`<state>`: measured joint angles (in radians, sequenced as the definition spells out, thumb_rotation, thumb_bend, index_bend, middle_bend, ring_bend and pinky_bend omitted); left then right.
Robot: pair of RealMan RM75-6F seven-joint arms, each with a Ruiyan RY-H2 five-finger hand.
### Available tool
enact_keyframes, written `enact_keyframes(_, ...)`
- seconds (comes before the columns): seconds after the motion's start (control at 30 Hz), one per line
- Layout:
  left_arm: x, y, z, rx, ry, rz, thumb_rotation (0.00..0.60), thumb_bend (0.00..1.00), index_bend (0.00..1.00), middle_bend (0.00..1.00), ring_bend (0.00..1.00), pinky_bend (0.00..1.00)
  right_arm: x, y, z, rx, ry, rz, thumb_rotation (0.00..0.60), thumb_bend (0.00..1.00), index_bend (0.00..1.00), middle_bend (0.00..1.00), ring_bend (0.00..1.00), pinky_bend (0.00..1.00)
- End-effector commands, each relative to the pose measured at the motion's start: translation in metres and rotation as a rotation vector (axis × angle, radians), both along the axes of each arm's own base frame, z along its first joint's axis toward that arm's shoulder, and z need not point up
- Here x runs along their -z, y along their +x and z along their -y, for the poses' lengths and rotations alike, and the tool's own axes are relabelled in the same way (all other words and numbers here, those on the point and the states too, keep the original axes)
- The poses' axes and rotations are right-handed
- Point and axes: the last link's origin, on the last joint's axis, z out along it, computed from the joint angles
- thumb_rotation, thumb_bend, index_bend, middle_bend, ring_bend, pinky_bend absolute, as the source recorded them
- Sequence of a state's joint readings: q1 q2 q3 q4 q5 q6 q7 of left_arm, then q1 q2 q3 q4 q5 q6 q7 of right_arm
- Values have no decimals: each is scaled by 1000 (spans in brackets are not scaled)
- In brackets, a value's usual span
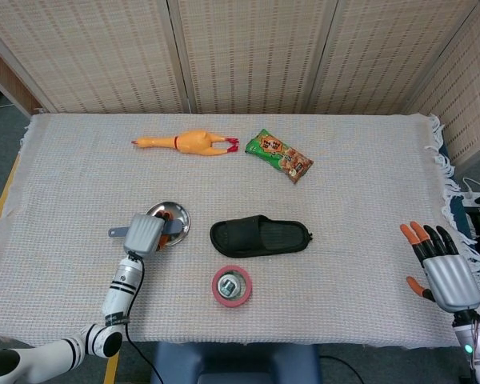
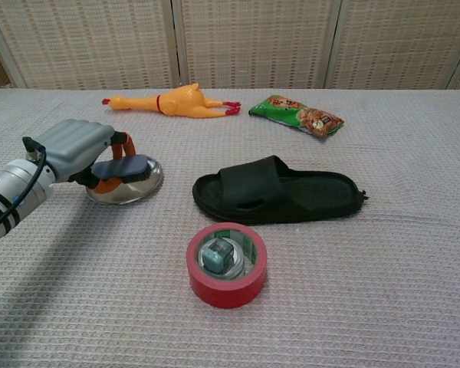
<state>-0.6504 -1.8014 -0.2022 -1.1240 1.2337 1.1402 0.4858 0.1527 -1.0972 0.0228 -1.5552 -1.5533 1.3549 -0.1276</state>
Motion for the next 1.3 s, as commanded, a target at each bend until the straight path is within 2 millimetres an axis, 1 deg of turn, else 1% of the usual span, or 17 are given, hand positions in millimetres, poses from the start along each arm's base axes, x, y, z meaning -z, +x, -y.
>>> enact_keyframes(0.03,-6,13,2,46,8,-19,600,458,664,827,800,1000,19,10,31,-76,111,-63,600,176,0,0,0,0)
enact_keyframes(0.13,-10,26,2,70,7,-22,600,474,676,845,798,1000,37,19,59,-131,203,-111,600,258,0,0,0,0)
enact_keyframes(0.2,-12,35,3,81,2,-20,600,486,683,859,795,1000,49,25,73,-166,253,-146,600,313,0,0,0,0)
enact_keyframes(0.23,-13,36,3,82,1,-21,600,492,686,864,795,1000,52,27,76,-175,263,-153,600,338,0,0,0,0)
enact_keyframes(0.33,-14,40,3,86,0,-22,600,526,696,877,795,1000,57,29,82,-191,279,-167,600,372,7,0,0,0)
enact_keyframes(0.4,-16,50,4,99,-3,-25,600,565,703,884,795,1000,70,37,95,-227,317,-205,600,377,17,0,0,0)
enact_keyframes(0.43,-15,59,4,108,-12,-19,600,593,705,886,794,1000,83,45,104,-257,350,-235,600,378,21,0,0,0)
enact_keyframes(0.5,-15,69,3,97,-14,-3,600,632,708,890,794,1000,101,48,117,-252,388,-268,600,384,24,0,0,0)
enact_keyframes(0.53,-14,72,3,96,-15,-2,600,649,710,892,794,1000,105,49,120,-252,397,-277,600,391,28,0,0,0)
enact_keyframes(0.67,-10,81,3,100,-22,-6,600,667,717,898,799,1000,118,52,124,-268,426,-320,600,450,62,0,0,0)
enact_keyframes(0.73,-6,87,3,101,-32,4,600,669,718,898,800,1000,122,48,124,-268,440,-350,600,466,75,0,0,0)
enact_keyframes(0.87,5,96,3,103,-50,12,600,668,718,899,800,1000,129,42,124,-248,465,-375,600,468,82,4,0,0)
enact_keyframes(1.0,19,109,4,114,-67,-11,600,671,718,899,801,1000,136,40,124,-255,473,-385,600,468,85,8,0,0)
enact_keyframes(1.07,26,116,5,127,-73,-29,600,694,721,902,801,1000,140,41,125,-259,474,-390,600,468,89,11,0,0)
enact_keyframes(1.13,32,122,7,137,-73,-43,600,748,725,905,802,1000,143,42,126,-265,473,-395,600,468,89,13,0,0)
enact_keyframes(1.2,39,126,9,140,-80,-47,600,777,724,905,802,1000,146,43,126,-271,473,-397,600,468,89,16,0,0)
enact_keyframes(1.3,47,132,13,144,-79,-47,600,794,721,905,802,1000,148,45,127,-279,473,-400,600,468,89,17,0,0)
